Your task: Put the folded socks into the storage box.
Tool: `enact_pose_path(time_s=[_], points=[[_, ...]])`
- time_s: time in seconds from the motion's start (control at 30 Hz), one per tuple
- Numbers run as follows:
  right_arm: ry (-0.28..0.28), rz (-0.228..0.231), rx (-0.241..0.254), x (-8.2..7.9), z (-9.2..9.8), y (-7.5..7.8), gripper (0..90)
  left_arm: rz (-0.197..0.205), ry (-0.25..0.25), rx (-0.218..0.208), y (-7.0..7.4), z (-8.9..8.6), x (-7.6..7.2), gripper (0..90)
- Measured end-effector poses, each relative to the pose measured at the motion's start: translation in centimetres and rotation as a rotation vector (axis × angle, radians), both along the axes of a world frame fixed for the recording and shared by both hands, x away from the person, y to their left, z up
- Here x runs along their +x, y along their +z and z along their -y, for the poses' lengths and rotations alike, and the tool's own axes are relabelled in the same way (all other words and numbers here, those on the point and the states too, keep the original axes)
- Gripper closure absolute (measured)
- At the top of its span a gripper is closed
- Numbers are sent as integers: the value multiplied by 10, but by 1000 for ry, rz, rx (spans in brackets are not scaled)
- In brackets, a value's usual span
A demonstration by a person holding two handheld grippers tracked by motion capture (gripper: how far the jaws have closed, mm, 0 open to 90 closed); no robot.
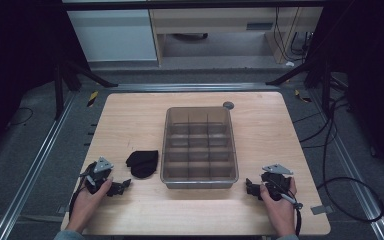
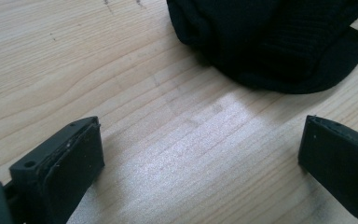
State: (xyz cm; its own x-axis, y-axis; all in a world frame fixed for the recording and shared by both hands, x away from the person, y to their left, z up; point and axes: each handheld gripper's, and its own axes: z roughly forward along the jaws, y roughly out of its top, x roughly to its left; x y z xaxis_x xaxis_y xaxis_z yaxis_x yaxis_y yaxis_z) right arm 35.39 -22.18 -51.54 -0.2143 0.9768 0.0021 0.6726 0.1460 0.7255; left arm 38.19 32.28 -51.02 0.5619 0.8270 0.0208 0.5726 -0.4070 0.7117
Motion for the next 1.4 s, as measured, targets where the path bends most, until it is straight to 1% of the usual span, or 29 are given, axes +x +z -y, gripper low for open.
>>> enact_pose_path(time_s=[0.1, 0.13, 0.17, 0.2, 0.27, 0.3, 0.33, 0.37, 0.4, 0.43, 0.47, 0.5, 0.53, 0.57, 0.6, 0.63, 0.67, 0.7, 0.73, 0.77, 0.83, 0.9, 0.93, 1.03, 1.07, 1.17, 1.2, 1.23, 1.4], points=[[1, 0, 0, 0, 0, 0, 4, 3, -16, 0, 0, -1, 1, 0], [2, 0, 1, 0, 0, 0, 3, 3, -20, -15, 3, -1, 1, 30], [2, 0, 1, 0, 0, 0, 3, 3, -20, -15, 3, -1, 1, 39], [3, 0, 0, 0, 0, 0, 4, 9, -31, -23, 6, -1, 1, 39], [6, 0, 0, 0, 0, 0, 4, 32, -54, -17, 18, -1, -1, 35], [6, 0, 0, 0, 0, 0, 4, 32, -54, -17, 18, -1, -1, 34], [7, -1, 0, 0, 0, 0, 3, 40, -64, -14, 22, 0, -2, 34], [10, -1, 0, 0, 0, 0, 4, 49, -80, 6, 31, 0, -4, 34], [10, -1, 0, 0, 0, 0, 4, 49, -80, 6, 31, 0, -4, 35], [11, -2, 0, 0, 0, 0, 4, 57, -91, 21, 36, 2, -5, 35], [14, -1, 3, 0, 0, 0, 4, 34, -110, 68, 45, 3, -6, 49], [13, -2, 3, 0, -1, 0, 3, 24, -134, 85, 49, 5, -7, 75], [13, -2, 3, 0, -1, 0, 3, 24, -134, 85, 49, 5, -7, 82], [14, 0, 2, 0, 0, 0, 3, 17, -159, 96, 54, 7, -7, 82], [15, -1, 2, 0, 0, 0, 4, 26, -176, 119, 61, 10, -6, 71], [15, -1, 2, 0, 0, 0, 4, 26, -176, 119, 61, 10, -6, 64], [18, 0, -2, 0, 0, 0, 4, 39, -197, 144, 66, 11, -5, 64], [23, 0, -2, 0, 0, 0, 4, 47, -209, 148, 68, 13, -4, 62], [25, -1, 0, 0, -1, 0, 3, 53, -237, 174, 74, 15, -2, 58], [25, -1, 0, 0, -1, 0, 3, 53, -237, 174, 74, 15, -2, 58], [26, 0, 0, 0, -1, 0, 4, 68, -264, 202, 85, 16, -1, 57], [27, -1, 0, 0, -1, 0, 4, 68, -272, 198, 91, 17, 0, 57], [27, -1, 1, 0, -1, 0, 4, 59, -284, 208, 96, 19, 1, 56], [31, -2, 2, 0, -1, 0, 4, 60, -298, 217, 102, 22, 2, 54], [38, 1, -2, 0, -1, 0, 4, 67, -305, 208, 105, 25, 2, 54], [50, 0, -2, 0, -2, 0, 4, 78, -312, 216, 109, 32, 3, 51], [52, 0, -2, -1, -2, 0, 4, 79, -319, 219, 109, 35, 3, 48], [53, 0, 0, -1, -2, 0, 4, 76, -323, 237, 108, 38, 3, 47], [59, 0, -4, -1, -2, 0, 3, 44, -358, 289, 98, 50, 9, 53]])
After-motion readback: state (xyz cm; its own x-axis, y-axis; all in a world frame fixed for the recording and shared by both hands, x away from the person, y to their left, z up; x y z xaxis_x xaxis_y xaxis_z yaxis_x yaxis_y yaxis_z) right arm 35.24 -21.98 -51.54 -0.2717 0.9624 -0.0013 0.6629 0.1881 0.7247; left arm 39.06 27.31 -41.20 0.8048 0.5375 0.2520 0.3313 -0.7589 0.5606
